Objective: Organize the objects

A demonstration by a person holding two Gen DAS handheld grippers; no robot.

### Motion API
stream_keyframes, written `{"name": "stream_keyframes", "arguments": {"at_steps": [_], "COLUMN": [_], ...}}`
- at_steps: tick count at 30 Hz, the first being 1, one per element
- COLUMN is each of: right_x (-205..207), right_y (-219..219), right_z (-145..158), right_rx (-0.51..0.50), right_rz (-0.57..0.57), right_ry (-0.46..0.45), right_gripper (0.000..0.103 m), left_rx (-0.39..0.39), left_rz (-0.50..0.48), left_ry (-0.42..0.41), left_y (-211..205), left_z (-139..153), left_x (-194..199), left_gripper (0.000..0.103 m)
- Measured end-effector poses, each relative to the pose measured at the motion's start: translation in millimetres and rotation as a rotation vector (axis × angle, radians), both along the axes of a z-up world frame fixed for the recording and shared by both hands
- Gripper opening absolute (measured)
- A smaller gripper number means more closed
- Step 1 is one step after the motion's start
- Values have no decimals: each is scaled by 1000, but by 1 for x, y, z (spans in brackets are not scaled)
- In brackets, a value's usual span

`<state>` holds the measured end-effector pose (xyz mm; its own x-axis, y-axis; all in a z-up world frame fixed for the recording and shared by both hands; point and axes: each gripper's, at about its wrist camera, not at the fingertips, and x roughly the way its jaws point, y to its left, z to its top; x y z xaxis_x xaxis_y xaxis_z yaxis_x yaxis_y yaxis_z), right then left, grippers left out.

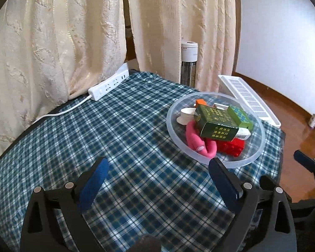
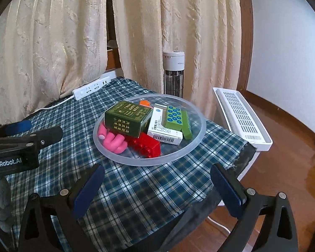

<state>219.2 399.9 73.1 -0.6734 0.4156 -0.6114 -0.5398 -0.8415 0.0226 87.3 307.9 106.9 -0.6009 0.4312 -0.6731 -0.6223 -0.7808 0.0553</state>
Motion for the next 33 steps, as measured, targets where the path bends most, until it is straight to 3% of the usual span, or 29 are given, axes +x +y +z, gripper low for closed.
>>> {"name": "stream_keyframes", "arguments": {"at_steps": [13, 33], "right_x": [-2, -2], "right_y": [1, 6], "right_z": [-5, -11], "right_rx": [-5, -17], "right_rz": [5, -6], "right_ry": [-12, -21], "right_gripper": [102, 102], "left_rx": [23, -2], "left_rz": [-33, -72], "left_ry": [-43, -55], "left_y": [0, 5], "left_z": [-2, -10], "left_x": [2, 5], "left_gripper": [97, 97]}}
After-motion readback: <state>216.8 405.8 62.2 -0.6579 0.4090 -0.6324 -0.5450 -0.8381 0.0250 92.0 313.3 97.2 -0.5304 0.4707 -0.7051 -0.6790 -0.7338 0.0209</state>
